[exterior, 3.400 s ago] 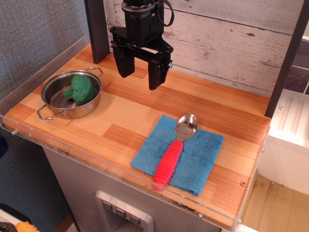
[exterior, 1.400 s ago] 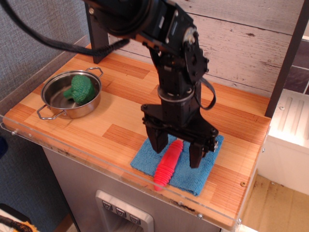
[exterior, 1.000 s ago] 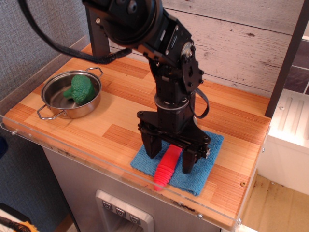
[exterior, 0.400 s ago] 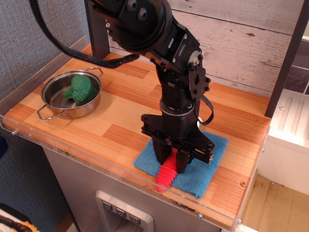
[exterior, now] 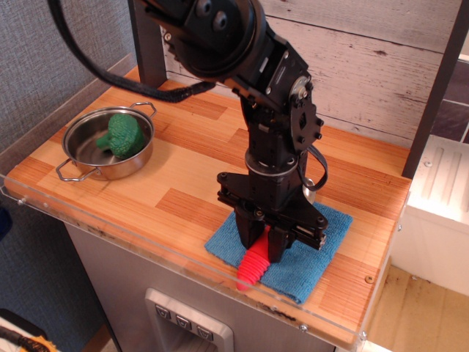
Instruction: Move red spoon to upper middle edge of the table.
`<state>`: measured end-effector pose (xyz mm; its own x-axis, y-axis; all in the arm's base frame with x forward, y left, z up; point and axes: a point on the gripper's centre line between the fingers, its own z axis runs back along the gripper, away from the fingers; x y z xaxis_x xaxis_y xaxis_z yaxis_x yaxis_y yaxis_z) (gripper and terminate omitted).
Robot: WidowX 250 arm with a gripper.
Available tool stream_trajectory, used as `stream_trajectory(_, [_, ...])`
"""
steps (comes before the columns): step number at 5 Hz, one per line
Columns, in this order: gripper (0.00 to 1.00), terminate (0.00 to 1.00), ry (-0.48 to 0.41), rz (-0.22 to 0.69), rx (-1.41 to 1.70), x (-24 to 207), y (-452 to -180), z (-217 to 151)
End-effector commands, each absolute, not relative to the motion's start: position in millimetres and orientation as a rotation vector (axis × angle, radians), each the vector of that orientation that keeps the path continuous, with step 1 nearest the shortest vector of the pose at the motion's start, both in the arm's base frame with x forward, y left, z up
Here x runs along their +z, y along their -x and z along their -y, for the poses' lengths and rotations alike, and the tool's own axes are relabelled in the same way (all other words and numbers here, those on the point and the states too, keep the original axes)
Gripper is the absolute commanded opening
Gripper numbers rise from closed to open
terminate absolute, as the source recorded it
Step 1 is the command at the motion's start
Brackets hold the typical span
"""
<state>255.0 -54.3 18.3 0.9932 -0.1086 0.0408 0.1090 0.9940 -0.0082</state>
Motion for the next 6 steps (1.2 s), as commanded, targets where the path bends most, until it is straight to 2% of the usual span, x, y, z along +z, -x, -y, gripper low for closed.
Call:
stream_trajectory(1, [0.00, 0.00, 0.058, 0.236, -0.027, 97, -272, 29])
stream_trajectory(2, [0.00, 0.00, 0.048, 0.202, 0.014, 88, -287, -4])
stream_trajectory(3, [0.00, 0.00, 0.022, 0.140, 0.003, 64, -310, -28])
stream_trajectory(5, [0.00, 0.00, -0.023, 0.063, -0.063, 26, -345, -46])
stream_trajectory(6, [0.00, 0.00, -0.034, 0.044, -0.070, 19, -357, -48])
